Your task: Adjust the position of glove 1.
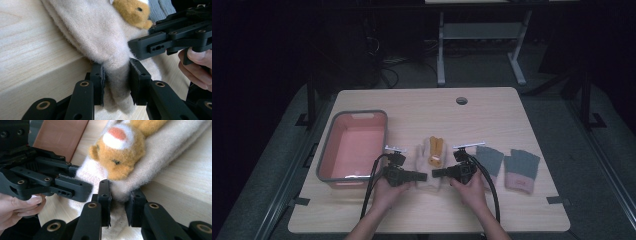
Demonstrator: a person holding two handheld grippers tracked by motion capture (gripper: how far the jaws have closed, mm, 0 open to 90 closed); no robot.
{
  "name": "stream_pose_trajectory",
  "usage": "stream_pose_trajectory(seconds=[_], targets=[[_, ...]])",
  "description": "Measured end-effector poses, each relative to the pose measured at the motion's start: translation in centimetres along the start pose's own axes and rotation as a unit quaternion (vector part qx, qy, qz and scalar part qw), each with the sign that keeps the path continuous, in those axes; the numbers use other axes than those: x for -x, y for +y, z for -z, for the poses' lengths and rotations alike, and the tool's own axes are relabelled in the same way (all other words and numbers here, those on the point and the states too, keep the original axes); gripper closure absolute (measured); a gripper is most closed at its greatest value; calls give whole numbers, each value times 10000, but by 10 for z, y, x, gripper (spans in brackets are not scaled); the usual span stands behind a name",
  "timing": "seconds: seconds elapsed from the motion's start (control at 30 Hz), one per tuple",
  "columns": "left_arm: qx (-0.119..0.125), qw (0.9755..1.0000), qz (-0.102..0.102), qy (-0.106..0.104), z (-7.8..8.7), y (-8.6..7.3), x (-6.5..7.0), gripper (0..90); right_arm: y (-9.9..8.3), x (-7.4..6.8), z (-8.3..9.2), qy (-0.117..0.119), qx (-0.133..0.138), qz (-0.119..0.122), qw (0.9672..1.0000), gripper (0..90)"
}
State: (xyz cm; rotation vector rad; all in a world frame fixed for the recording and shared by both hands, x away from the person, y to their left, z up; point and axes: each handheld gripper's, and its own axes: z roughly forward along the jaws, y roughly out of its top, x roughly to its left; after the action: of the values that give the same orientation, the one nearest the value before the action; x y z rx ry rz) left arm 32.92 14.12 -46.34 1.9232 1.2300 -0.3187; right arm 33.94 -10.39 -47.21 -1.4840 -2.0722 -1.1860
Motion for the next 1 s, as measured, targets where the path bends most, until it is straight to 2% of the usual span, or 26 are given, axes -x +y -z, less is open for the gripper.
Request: stream_pose_trajectory(seconds=[0.03, 0.17, 0.37, 0.6, 1.0], targets=[[12, 10000, -3, 17, 0, 0, 1, 682, 0, 0, 0, 14, 19, 54, 10000, 764], [24, 10000, -36, 22, 2, 3, 3, 684, 0, 0, 2, 95, 47, -32, 9999, 767], [61, 9999, -101, -27, 7, 9, 6, 686, 3, -3, 7, 113, 128, 20, 9999, 769], [209, 9997, -137, -68, 16, 14, 10, 686, 11, -14, 13, 63, 162, 113, 9998, 771], [420, 9987, -280, -122, 33, 27, 20, 686, 23, -28, 26, 151, 310, 213, 9992, 771]])
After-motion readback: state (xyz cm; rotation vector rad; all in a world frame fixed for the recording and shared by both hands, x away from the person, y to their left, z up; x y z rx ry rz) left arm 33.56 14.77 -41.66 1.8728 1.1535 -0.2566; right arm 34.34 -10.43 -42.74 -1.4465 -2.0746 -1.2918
